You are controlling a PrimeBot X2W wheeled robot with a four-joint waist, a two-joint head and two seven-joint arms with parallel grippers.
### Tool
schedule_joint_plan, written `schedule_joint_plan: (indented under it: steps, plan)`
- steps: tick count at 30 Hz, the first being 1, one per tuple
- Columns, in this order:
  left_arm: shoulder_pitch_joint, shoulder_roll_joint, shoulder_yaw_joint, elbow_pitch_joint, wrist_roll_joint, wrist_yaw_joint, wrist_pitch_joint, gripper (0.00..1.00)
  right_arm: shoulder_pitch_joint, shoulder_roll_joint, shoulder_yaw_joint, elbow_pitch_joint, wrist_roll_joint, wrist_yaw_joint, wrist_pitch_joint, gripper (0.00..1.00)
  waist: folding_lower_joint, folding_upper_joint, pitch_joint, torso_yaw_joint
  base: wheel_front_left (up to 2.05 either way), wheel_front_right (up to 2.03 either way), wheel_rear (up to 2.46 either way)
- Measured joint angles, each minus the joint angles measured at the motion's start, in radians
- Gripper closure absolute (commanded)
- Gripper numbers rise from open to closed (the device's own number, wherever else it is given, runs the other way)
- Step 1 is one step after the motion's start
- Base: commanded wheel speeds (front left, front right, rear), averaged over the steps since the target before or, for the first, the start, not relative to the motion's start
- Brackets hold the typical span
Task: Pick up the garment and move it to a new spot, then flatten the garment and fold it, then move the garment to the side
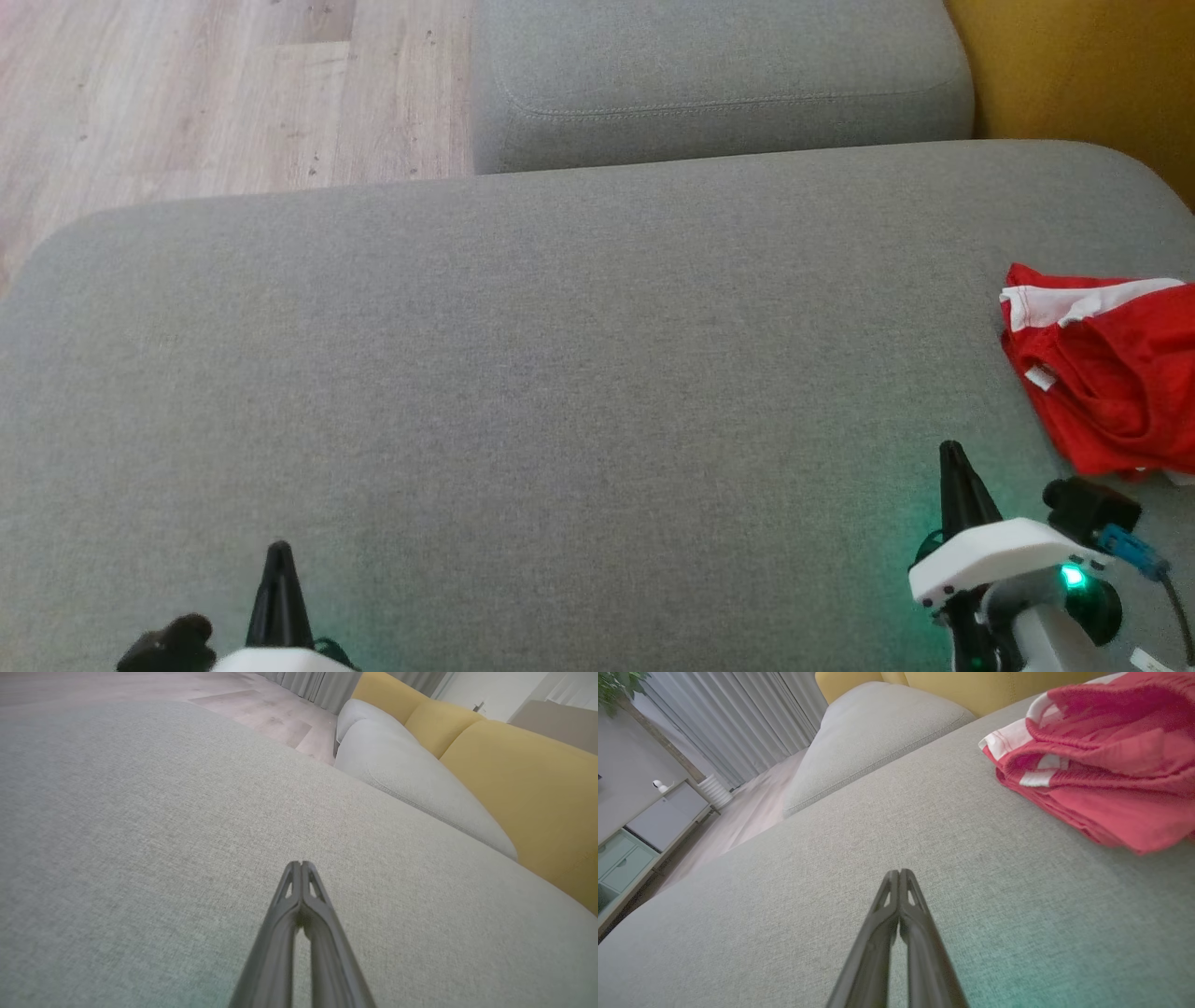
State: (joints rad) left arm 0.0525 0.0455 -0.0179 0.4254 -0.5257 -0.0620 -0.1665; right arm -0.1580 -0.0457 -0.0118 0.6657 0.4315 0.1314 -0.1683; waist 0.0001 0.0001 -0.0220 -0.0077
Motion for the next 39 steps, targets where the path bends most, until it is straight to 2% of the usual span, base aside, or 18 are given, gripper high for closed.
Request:
schedule_joint_plan:
  steps: [39]
  plan:
    - [-0.038,0.0,0.043,-0.056,-0.433,-0.026,0.114,1.0,0.024,0.0,-0.051,-0.154,0.471,0.0,0.109,1.0,0.0,0.0,0.01,0.003,0.0,0.0,0.0]
